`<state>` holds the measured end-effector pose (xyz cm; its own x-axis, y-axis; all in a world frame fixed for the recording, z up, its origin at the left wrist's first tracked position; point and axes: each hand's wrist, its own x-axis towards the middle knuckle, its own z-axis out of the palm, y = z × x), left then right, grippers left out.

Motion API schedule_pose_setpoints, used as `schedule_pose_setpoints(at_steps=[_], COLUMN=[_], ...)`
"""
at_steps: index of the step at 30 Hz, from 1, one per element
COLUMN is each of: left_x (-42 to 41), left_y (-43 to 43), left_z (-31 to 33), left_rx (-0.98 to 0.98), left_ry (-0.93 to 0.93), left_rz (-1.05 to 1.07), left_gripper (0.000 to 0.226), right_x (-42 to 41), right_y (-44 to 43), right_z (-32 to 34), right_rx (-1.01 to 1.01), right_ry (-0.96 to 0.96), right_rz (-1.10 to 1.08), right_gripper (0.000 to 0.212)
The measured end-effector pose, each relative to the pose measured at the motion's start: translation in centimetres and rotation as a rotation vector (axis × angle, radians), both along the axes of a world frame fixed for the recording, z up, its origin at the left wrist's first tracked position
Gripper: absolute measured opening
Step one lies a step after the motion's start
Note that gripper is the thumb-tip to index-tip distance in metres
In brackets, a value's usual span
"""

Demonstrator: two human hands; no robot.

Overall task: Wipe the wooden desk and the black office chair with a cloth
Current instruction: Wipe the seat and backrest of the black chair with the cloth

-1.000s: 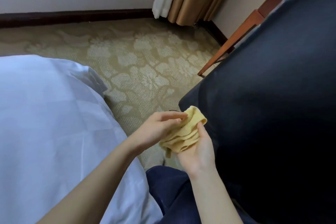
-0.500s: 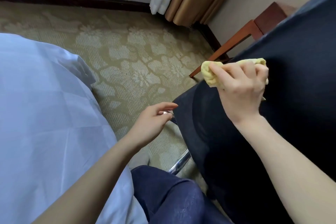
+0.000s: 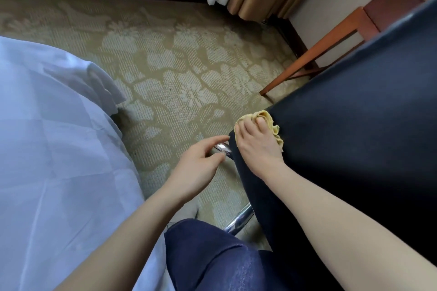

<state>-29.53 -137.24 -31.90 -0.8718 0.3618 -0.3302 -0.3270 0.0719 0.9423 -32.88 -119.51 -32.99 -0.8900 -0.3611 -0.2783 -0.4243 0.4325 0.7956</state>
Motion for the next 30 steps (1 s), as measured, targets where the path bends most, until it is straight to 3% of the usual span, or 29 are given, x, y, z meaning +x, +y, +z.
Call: schedule_pose_setpoints(at_steps=[5, 10, 18, 21, 24, 27, 30], left_x=[-2.3, -2.7, -1.5, -1.6, -2.0, -1.8, -1.0], left_y=[3.6, 7.0, 8.4, 8.2, 7.9, 7.3, 6.9], left_z=[1.0, 0.5, -1.0, -1.0, -0.8, -1.0, -0.9], left_rx=[0.075, -0.003, -0.037, -0.018, 0.002, -0.047, -0.107], left_ry=[0.082, 0.098, 0.106, 0.099, 0.089, 0.124, 0.111], left_rz=[-0.134, -0.291, -0.315, -0.312, -0.298, -0.250, -0.231], left_gripper=[0.061, 0.084, 0.094, 0.094, 0.091, 0.090, 0.088], right_x=[1.8, 5.1, 13.0, 15.2, 15.7, 14.5, 11.3], right_y=[1.0, 2.3, 6.5, 8.2, 8.4, 7.3, 5.2], right_z=[-3.6, -4.2, 1.3, 4.1, 7.1, 8.9, 10.6], right_rx=[0.002, 0.089, 0.090, 0.150, 0.097, 0.094, -0.005], right_ry=[-0.231, -0.270, -0.423, -0.364, -0.177, 0.007, 0.037], right_rz=[-0.022, 0.137, 0.199, 0.217, 0.205, 0.168, 0.084], right_gripper=[0.054, 0.052, 0.034, 0.031, 0.030, 0.052, 0.044])
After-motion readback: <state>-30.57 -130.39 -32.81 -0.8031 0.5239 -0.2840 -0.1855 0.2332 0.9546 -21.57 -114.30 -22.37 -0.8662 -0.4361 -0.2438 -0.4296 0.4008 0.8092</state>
